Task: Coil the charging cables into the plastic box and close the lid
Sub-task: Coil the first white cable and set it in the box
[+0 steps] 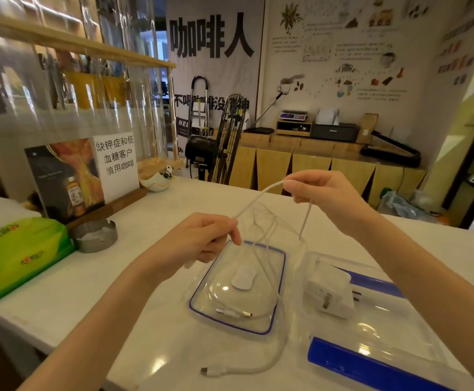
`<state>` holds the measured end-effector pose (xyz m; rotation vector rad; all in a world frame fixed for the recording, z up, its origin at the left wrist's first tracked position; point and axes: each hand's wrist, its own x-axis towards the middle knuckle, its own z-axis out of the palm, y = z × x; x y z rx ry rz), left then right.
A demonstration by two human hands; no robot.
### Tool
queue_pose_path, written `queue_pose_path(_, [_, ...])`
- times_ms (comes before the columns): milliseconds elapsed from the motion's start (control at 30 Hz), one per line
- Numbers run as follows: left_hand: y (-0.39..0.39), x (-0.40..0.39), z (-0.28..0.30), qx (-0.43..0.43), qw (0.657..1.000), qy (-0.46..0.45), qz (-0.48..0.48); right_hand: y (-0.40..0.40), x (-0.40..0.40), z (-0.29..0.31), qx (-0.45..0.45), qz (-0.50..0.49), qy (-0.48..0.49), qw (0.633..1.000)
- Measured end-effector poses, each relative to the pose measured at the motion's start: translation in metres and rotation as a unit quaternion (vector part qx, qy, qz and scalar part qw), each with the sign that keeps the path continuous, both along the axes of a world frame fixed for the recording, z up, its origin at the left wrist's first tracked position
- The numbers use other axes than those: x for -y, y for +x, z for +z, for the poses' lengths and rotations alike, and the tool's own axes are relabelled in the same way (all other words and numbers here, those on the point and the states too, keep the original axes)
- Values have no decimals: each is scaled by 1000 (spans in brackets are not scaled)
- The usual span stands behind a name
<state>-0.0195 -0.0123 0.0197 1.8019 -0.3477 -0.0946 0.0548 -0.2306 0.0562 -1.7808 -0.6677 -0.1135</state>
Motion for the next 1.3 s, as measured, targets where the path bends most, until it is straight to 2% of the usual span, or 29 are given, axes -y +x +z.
queue_pose_path(100, [8,0,9,32,997,-73,3,4,3,2,-16,-66,72,995])
queue_pose_path(233, [17,22,33,20,970,-222,-95,6,-1,0,-10,-127,85,988])
queue_pose_path(300, [24,37,47,20,938,-319,-132,5,-4,-5,-12,-114,51,992])
queue_pose_path(367, [34,49,58,22,904,-401,-145,0,-7,-12,-33,-59,3,998])
queue_pose_path(467, [50,63,65,33,883,-450,-132,-10,-12,-21,-42,20,-78,996])
queue_pose_path(533, [61,68,66,39,875,-468,-119,-18,-14,-24,-20,36,-153,987])
queue_pose_path(633, [74,70,63,60,878,-465,-93,-29,-11,-25,63,28,-291,954])
queue_pose_path(700, [82,68,59,109,907,-402,-58,-34,-8,-19,114,2,-340,934])
queue_pose_path(767, [87,67,55,203,942,-268,0,-36,-4,-10,163,-21,-352,921])
queue_pose_path(833, [92,67,53,268,949,-164,24,-36,-2,-1,232,-48,-355,904])
queue_pose_path(933, [97,62,52,283,957,-70,14,-34,1,15,326,-92,-336,879])
queue_pose_path(1033, [97,57,51,239,970,32,-38,-22,7,33,407,-111,-330,845])
queue_pose_path(1100, [97,54,53,164,983,16,-80,-13,14,44,452,-127,-309,827])
queue_pose_path(1167, [97,52,55,85,987,-53,-127,-6,19,51,489,-151,-275,814])
queue_pose_path(1233, [93,52,58,17,965,-139,-222,2,21,54,505,-179,-226,814])
queue_pose_path(1300, [87,51,63,-10,931,-210,-298,9,18,52,474,-194,-163,844])
